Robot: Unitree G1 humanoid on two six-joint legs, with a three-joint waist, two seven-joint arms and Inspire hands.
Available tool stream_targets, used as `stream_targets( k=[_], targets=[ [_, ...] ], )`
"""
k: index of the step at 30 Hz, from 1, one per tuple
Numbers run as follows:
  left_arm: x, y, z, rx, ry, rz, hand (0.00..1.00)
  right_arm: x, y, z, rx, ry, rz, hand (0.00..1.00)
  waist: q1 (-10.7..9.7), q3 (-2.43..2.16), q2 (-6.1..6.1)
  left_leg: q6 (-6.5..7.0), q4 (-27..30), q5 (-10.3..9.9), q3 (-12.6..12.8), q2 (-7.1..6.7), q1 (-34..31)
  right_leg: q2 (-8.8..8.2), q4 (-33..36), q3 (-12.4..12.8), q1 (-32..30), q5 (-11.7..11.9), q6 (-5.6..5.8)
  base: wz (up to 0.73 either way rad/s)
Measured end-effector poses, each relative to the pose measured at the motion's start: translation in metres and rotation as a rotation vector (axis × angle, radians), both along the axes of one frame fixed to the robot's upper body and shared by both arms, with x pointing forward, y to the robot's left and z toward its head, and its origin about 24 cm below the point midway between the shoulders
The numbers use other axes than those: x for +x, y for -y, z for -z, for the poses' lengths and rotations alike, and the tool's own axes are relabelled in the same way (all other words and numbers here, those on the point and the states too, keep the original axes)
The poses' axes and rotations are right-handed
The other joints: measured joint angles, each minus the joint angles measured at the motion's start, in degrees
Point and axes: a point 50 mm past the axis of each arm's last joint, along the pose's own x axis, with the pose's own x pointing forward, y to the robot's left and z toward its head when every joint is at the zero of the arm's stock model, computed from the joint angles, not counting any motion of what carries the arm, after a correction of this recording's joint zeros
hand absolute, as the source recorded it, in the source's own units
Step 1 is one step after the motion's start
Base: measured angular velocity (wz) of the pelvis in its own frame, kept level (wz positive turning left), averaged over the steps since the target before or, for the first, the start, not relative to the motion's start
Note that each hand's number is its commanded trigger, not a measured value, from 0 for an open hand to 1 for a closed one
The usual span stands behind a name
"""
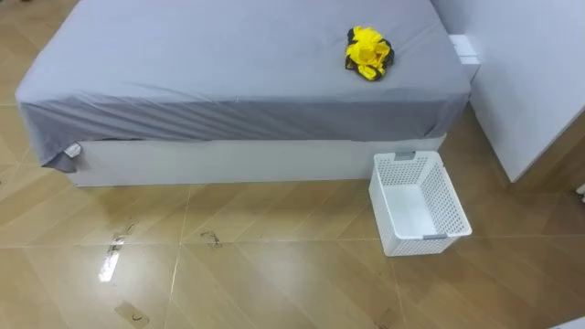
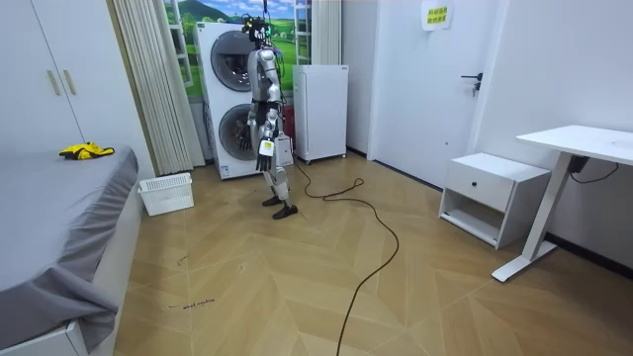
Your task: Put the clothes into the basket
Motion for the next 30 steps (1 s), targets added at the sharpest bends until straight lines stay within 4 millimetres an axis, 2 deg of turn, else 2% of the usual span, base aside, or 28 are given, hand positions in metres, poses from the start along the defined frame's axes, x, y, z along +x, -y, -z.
stream_targets(
  k=[21,25,27,28,29,30],
  targets=[
    [0.0001,0.0004,0.0001,-0.006,0.001,-0.001,0.00,0.0001,-0.0007,0.0000,0.012,0.006,0.005,0.00,-0.19,-0.03,0.12,0.00,0.00,0.00,-0.22,-0.03,0.12,-0.04,-0.23,-0.22,0.67,0.00,0.00,0.00],
    [-0.0003,-0.0009,-0.0001,-0.009,0.006,-0.028,0.00,0.0014,-0.0010,-0.0003,0.020,0.011,-0.008,0.00,-0.07,0.00,0.04,-0.14,0.20,-0.16,0.02,0.68,-0.43,0.14,0.35,-0.31,-0.49,-0.18,-0.26,0.00],
    [-0.0016,-0.0024,-0.0003,-0.009,0.006,-0.041,0.00,0.0041,-0.0015,-0.0009,0.020,0.019,-0.020,0.00,0.44,0.04,-0.06,-0.42,1.96,-1.14,0.62,1.22,-1.21,0.38,2.06,-0.48,-1.48,-1.04,-0.57,-0.14],
    [-0.0034,-0.0039,-0.0005,-0.008,0.007,-0.057,0.00,0.0045,-0.0018,-0.0011,0.026,0.022,-0.022,0.00,1.17,0.08,0.10,-0.87,5.62,-2.90,1.10,1.91,-2.71,0.78,3.61,-0.60,-2.32,-1.84,-0.99,-0.24],
    [-0.0012,-0.0044,-0.0010,-0.007,0.013,-0.058,0.00,0.0042,-0.0022,-0.0010,0.029,0.021,-0.023,0.00,1.33,0.08,0.09,-1.18,7.91,-3.80,1.38,2.17,-3.65,1.09,4.31,-0.63,-2.73,-2.30,-1.24,-0.24],
    [-0.0024,-0.0073,-0.0016,-0.006,0.020,-0.083,0.00,0.0041,-0.0035,-0.0007,0.035,0.022,-0.020,0.00,1.68,0.17,-0.03,-1.89,13.13,-4.99,1.68,3.02,-5.73,1.39,5.80,-0.70,-3.32,-3.51,-1.71,-0.12]
  ],
)
